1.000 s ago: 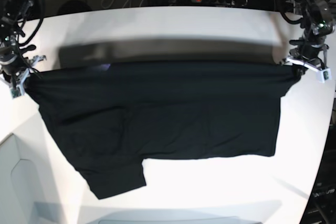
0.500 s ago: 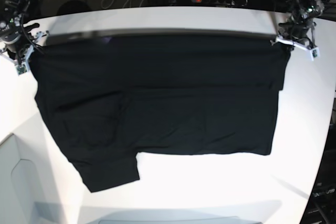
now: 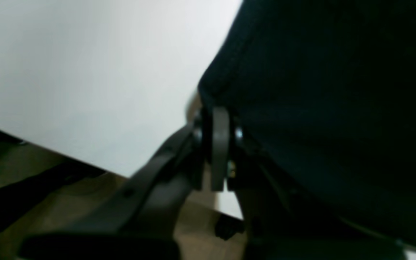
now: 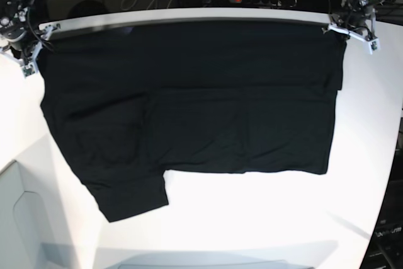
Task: Fold the T-shirt properly
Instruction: 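Drag the folded shirt back toward the robot with both grippers, then open both grippers and release the folded shirt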
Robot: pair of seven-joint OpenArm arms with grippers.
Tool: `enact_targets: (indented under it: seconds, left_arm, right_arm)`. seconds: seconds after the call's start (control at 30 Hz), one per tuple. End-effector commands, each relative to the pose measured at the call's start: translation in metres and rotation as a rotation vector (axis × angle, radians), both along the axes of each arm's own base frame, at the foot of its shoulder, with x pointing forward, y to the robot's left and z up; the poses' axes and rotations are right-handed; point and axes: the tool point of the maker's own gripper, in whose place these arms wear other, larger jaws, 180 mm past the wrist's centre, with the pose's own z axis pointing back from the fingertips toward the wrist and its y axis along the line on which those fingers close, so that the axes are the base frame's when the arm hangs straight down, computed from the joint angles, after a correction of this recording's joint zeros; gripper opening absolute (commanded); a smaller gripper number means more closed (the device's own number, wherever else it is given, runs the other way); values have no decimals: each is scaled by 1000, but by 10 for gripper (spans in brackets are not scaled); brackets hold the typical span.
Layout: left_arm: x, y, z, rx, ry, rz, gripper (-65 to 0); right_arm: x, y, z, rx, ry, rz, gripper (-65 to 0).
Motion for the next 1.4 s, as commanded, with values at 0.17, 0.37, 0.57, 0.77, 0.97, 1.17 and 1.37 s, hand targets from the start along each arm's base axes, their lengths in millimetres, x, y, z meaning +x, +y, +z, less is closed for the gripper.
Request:
enact_targets:
  seconds: [0.17, 0.37, 0.57, 0.77, 0.97, 1.17, 1.37]
  left_arm:
    - [-7, 9, 4, 32, 7, 5, -650]
    - [-11, 7, 3, 24, 34, -5, -650]
    - [-17, 1, -2, -13, 85, -4, -649]
    - [-17, 0, -3, -17, 84, -4, -602]
    - [-10, -4, 8, -4, 56, -25, -367]
    - [3, 1, 34, 42, -18, -21, -321]
    - [13, 23, 81, 130, -160, 72, -320]
  right_arm:
    - [1, -10, 9, -38, -11, -2, -650]
    - [1, -10, 9, -38, -13, -2, -650]
    - [5, -8, 10, -34, -20, 2, -607]
    - [5, -9, 10, -37, -21, 0, -396]
    - [13, -9, 15, -39, -46, -1, -320]
    - [22, -10, 20, -41, -71, 0, -320]
    - [38, -21, 35, -51, -141, -47, -319]
